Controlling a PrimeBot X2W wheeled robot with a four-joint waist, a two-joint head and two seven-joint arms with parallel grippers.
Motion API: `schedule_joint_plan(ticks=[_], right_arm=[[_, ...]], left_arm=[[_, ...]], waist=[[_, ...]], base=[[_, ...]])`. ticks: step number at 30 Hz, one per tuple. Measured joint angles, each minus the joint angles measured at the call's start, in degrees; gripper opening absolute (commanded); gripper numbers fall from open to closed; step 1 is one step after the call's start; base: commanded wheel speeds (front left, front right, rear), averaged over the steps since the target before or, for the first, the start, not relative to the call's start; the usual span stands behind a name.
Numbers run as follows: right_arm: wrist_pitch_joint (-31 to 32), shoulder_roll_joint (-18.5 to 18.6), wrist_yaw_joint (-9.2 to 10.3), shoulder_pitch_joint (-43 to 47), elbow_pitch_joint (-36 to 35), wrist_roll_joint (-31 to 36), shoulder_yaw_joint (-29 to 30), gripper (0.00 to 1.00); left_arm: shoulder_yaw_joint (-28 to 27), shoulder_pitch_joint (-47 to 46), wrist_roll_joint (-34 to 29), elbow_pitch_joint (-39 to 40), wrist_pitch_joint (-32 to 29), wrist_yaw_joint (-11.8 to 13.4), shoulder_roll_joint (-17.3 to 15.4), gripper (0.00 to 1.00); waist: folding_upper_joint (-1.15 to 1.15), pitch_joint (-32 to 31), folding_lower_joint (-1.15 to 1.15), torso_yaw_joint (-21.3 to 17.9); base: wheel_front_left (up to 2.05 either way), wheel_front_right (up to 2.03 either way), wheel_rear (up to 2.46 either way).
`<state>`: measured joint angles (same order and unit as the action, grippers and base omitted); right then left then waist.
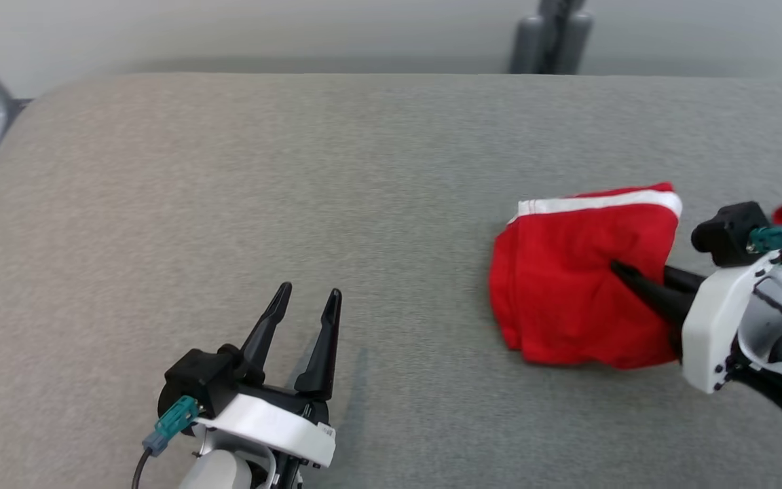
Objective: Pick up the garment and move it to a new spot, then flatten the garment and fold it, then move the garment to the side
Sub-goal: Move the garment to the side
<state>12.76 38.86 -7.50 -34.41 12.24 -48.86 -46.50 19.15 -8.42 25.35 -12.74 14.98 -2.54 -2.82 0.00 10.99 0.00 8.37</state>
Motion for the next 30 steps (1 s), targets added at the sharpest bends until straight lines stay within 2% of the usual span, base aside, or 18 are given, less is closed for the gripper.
schedule_joint_plan(ticks=[8,13,21,30], right_arm=[[-0.60,10.99,-0.01,-6.20,-6.21,2.19,-3.27,0.00],[0.07,18.46,-0.01,-8.98,-7.59,3.19,-3.82,0.00],[-0.35,25.31,-0.01,-12.44,-5.35,3.61,-4.87,0.00],[-1.89,30.99,-0.01,-17.64,1.60,7.15,-9.90,0.00]], left_arm=[[1.43,-2.82,-0.68,0.22,0.00,-0.93,0.03,1.00],[2.07,-4.87,-0.85,0.31,0.00,-1.37,0.04,1.00],[3.05,-9.20,-2.79,0.07,0.00,-2.53,0.05,1.00],[3.36,-13.57,-3.98,-0.58,0.00,-3.72,0.03,1.00]], waist=[[0.00,1.00,0.00,-8.51],[0.00,2.99,0.00,-12.09],[0.00,9.44,0.00,-14.49],[0.00,16.98,0.00,-13.25]], base=[[0.00,0.00,0.00],[0.00,0.00,0.00],[0.00,0.00,0.00],[0.00,0.00,0.00]])
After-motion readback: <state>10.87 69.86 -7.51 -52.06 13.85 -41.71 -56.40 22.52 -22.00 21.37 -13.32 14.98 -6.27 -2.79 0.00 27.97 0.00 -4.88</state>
